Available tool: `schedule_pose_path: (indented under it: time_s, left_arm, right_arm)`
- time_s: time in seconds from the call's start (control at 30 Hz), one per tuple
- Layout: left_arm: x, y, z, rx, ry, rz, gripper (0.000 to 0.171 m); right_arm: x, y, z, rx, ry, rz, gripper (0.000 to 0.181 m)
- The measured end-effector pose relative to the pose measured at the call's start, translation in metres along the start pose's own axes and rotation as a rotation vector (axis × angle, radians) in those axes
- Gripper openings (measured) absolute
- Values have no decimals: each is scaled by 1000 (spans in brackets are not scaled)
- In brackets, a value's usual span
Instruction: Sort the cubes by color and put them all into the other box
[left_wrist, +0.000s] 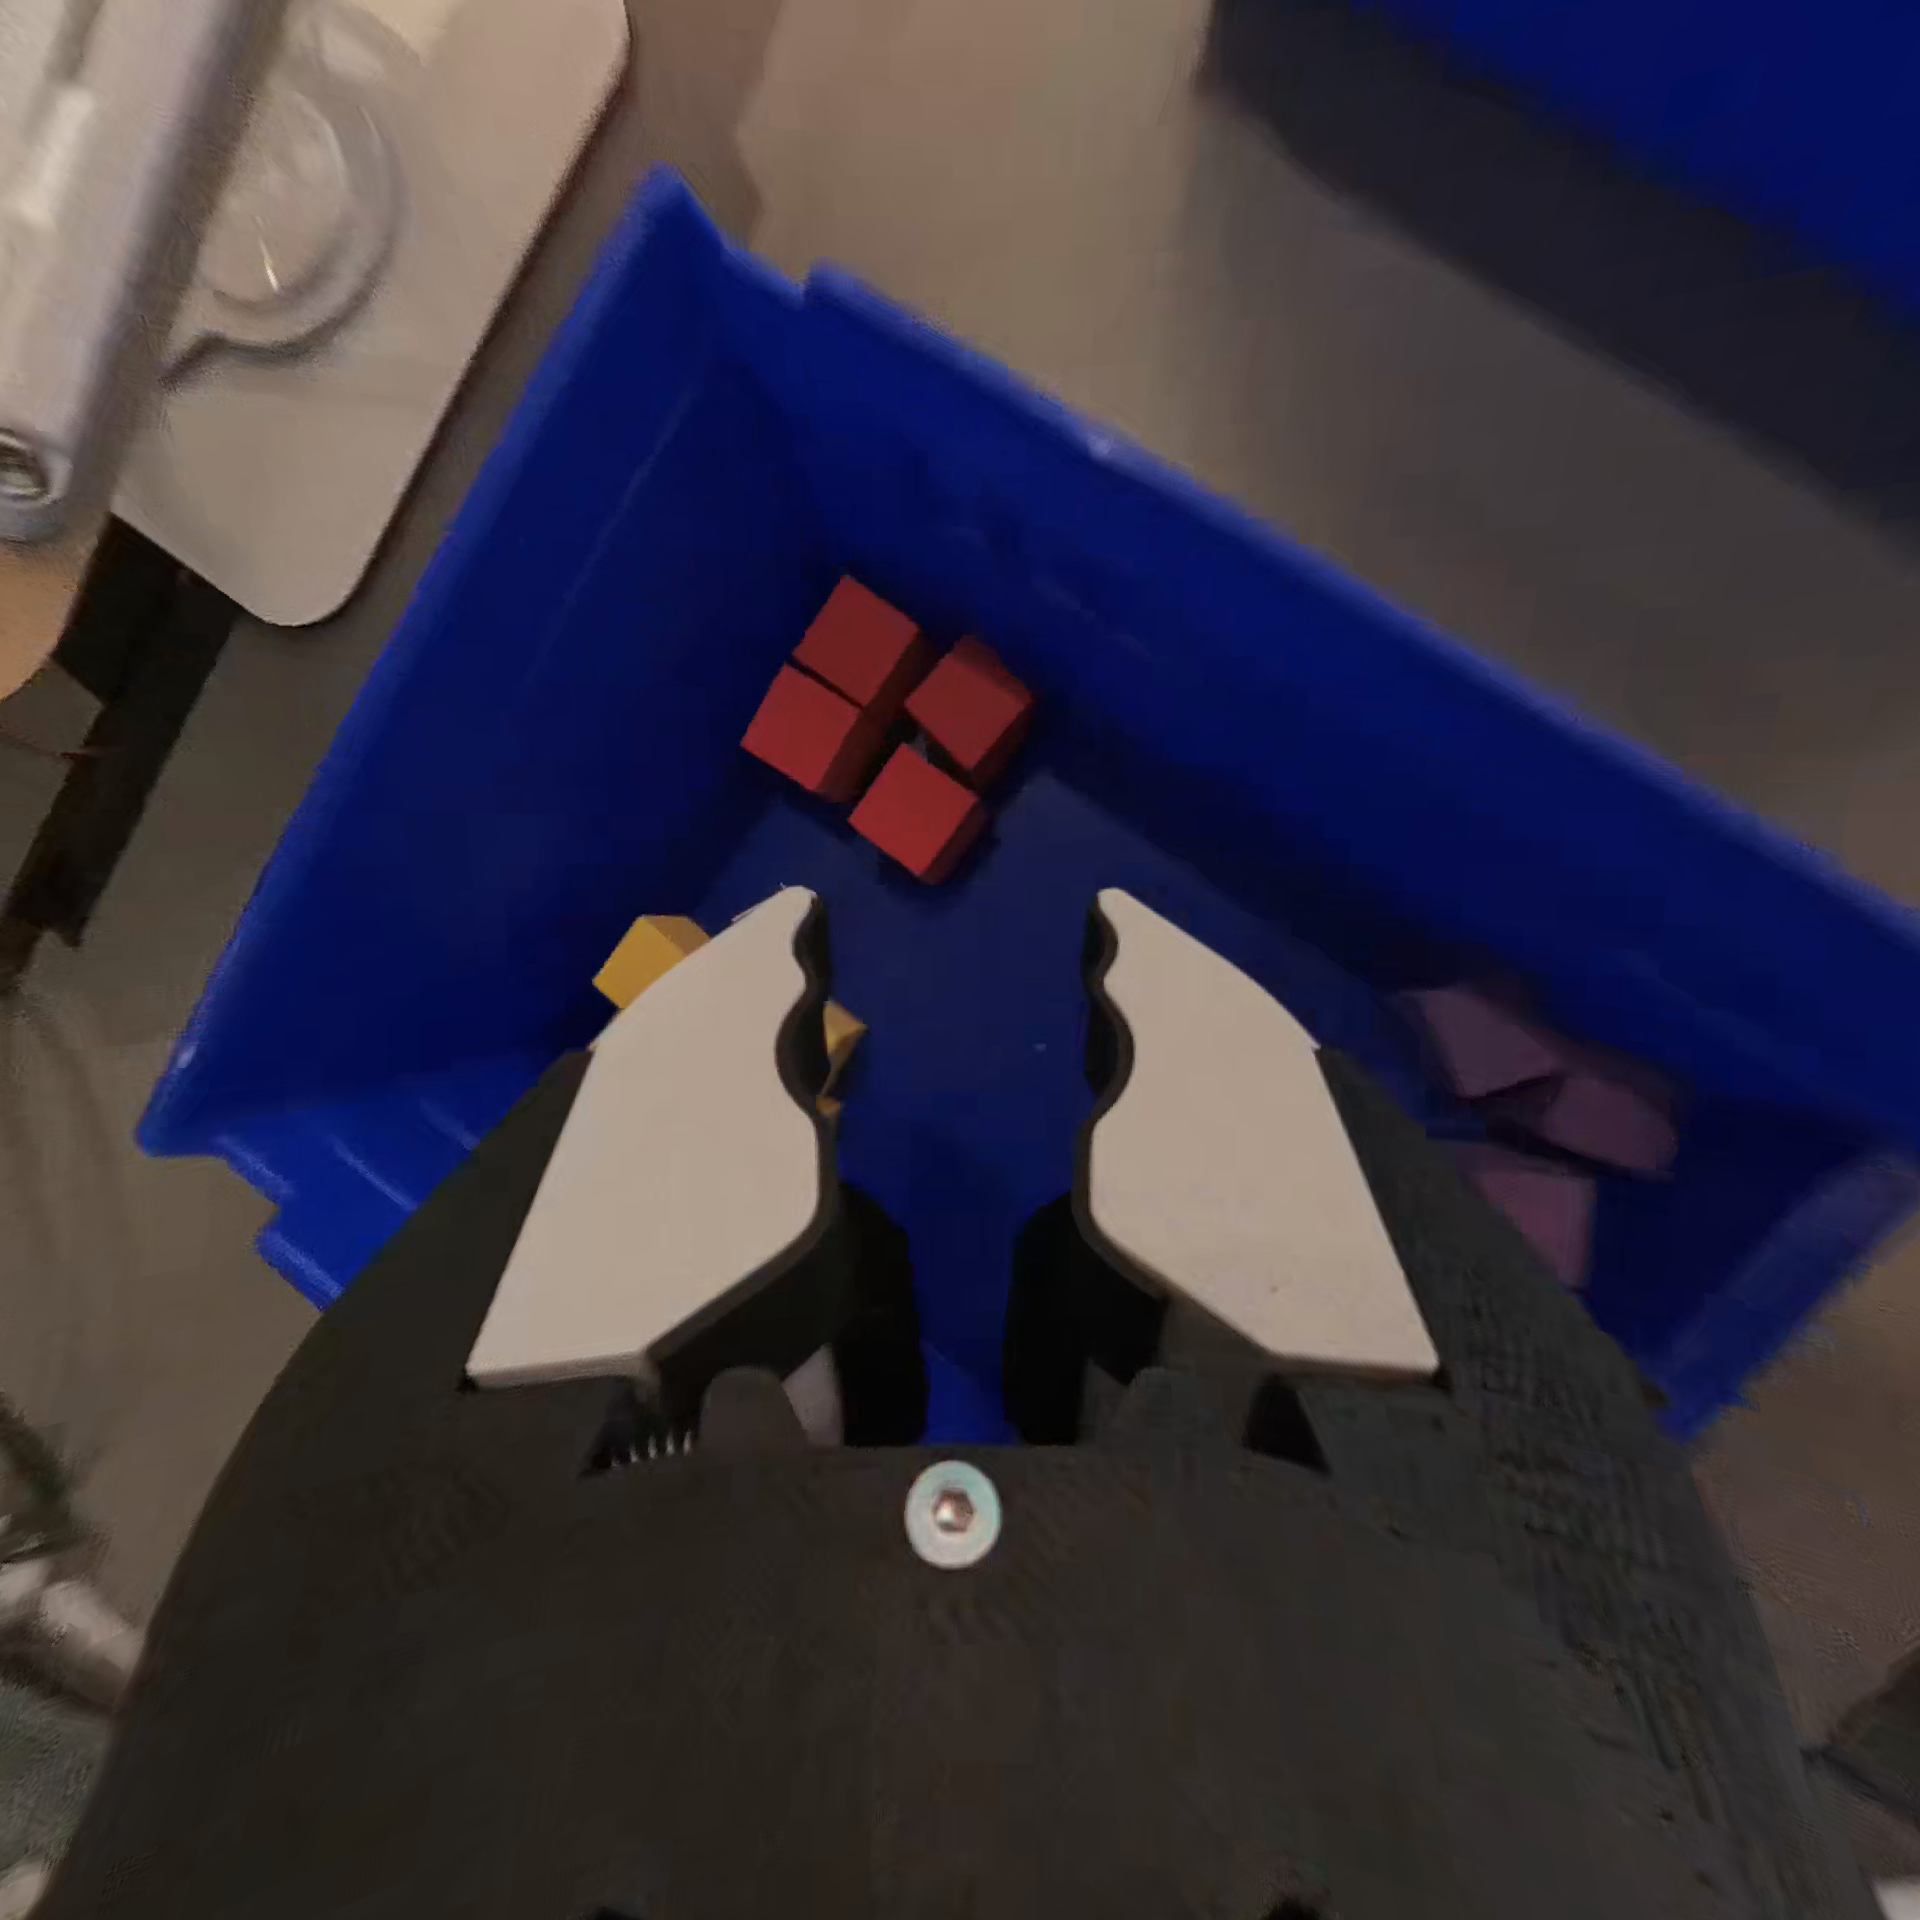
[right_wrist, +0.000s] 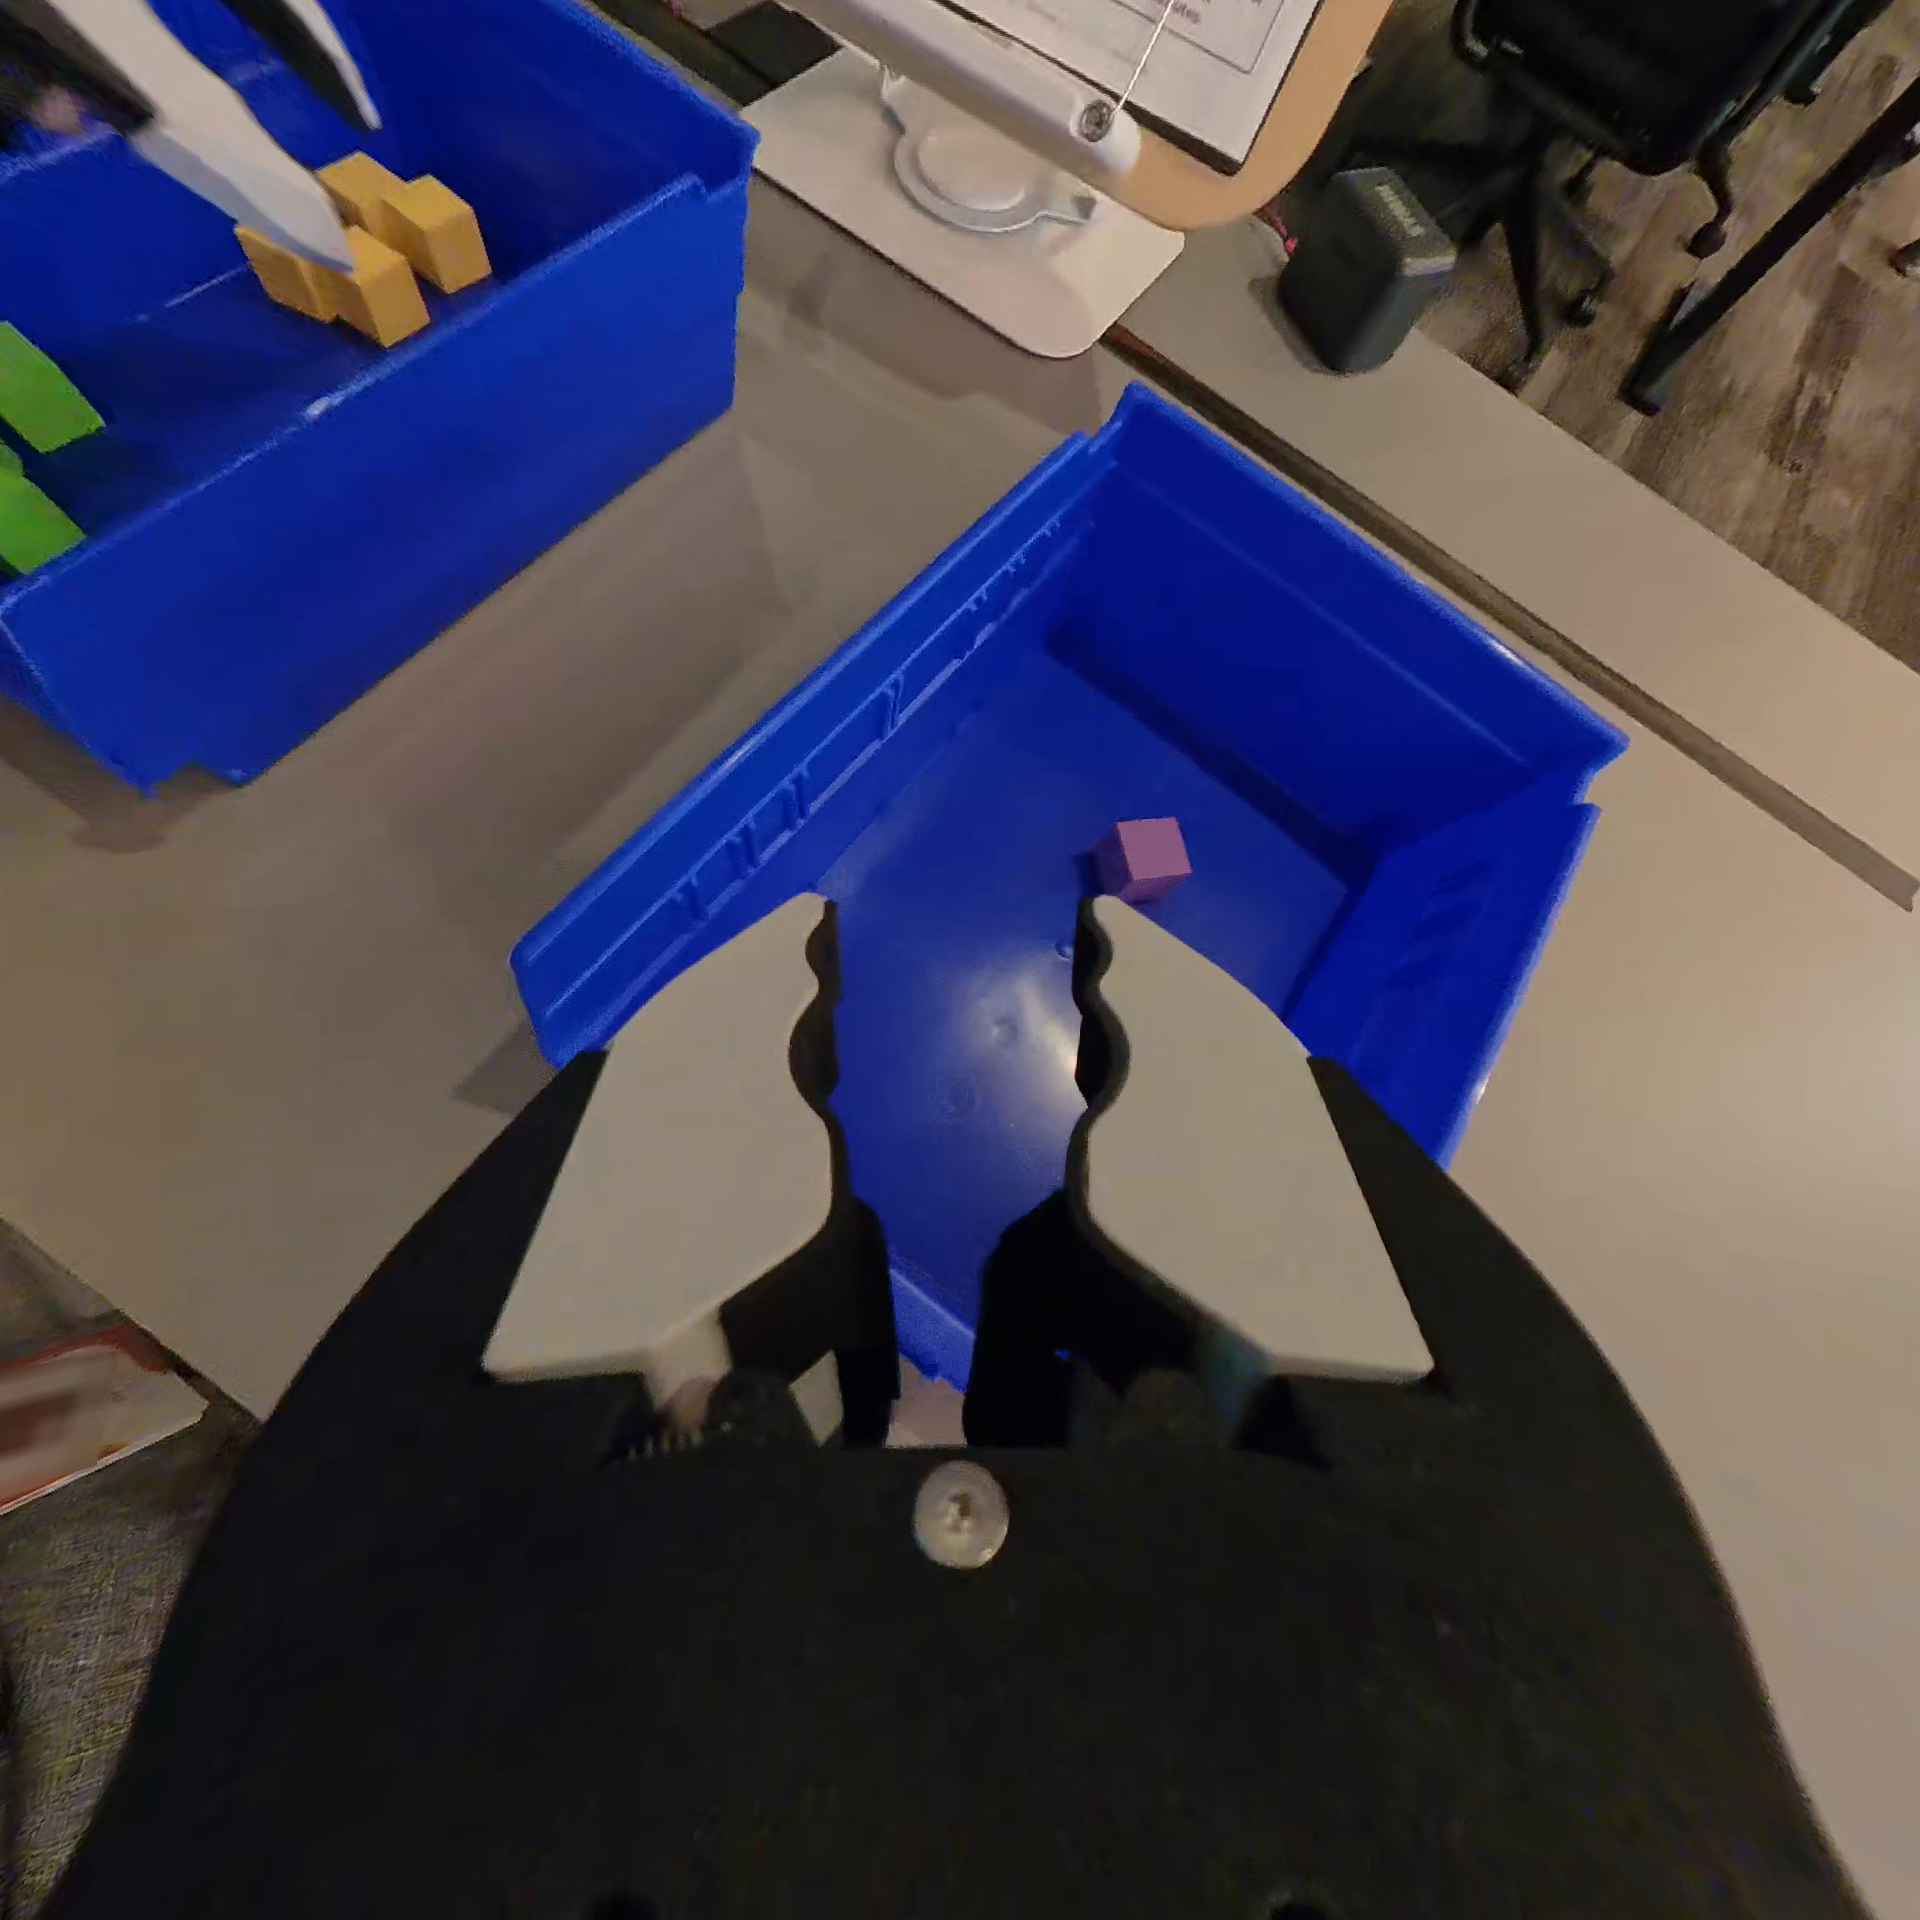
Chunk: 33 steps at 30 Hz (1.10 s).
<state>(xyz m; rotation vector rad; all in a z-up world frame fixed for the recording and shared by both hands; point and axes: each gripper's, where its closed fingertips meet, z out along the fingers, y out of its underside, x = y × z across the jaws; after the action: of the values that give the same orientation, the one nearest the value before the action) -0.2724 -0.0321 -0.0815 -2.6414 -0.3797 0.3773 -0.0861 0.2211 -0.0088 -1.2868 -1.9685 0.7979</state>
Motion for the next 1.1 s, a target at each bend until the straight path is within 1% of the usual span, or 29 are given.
schedule_pose_path:
  time_s: [0.07,0.1,0.2,0.3,0.4,0.53,0.6,0.67,0.7,0.77,0.8,0.83,0.87,0.93,0.97,1.0,1.03,1.1]
  left_arm:
    - [-8,6,22,-112,-13,10,48]
    - [-7,6,31,-140,10,-13,48]
    - [-4,5,48,-185,63,-52,49]
    - [-7,10,57,-237,41,-14,49]
    - [-5,15,65,-274,51,-12,50]
    - [-4,19,79,-299,78,-17,48]
    - [-4,19,81,-287,89,-16,39]
    - [-9,22,76,-296,67,-40,38]
    - [-9,21,70,-276,73,-62,37]
    - [-3,13,53,-193,119,-132,37]
    - [4,7,41,-133,170,-175,37]
    - [15,-3,27,-47,251,-224,37]
    - [30,-17,8,61,369,-281,36]
    - [68,-46,-39,272,702,-381,36]
    - [85,-55,-62,336,858,-409,36]
    - [100,-60,-81,369,985,-415,36]
    - [113,-62,-94,377,1079,-413,36]
    - [137,-62,-112,349,1214,-394,35]
  right_arm:
    - [-5,3,-1,8,0,-2,43]
    - [-7,4,-2,14,-1,-1,42]
    - [-9,6,-6,41,0,9,42]
    - [-8,7,-10,61,0,14,42]
    - [-6,5,-12,77,6,17,42]
    - [-10,1,-14,96,5,1,41]
    - [-13,0,-13,96,4,-13,40]
    - [-17,2,-12,87,0,-24,40]
    - [-20,2,-11,90,-3,-33,40]
    - [-30,-3,-9,111,-36,-56,39]
    - [-40,-8,-8,138,-70,-72,39]
    - [-53,-16,-8,179,-115,-102,39]
    - [-68,-25,-7,229,-156,-147,40]
    - [-97,-45,-4,332,-182,-274,43]
    - [-109,-54,-2,372,-173,-352,44]
    - [-121,-62,2,399,-155,-431,45]
    - [-133,-70,5,419,-143,-503,46]
    - [-154,-87,7,464,-141,-602,48]
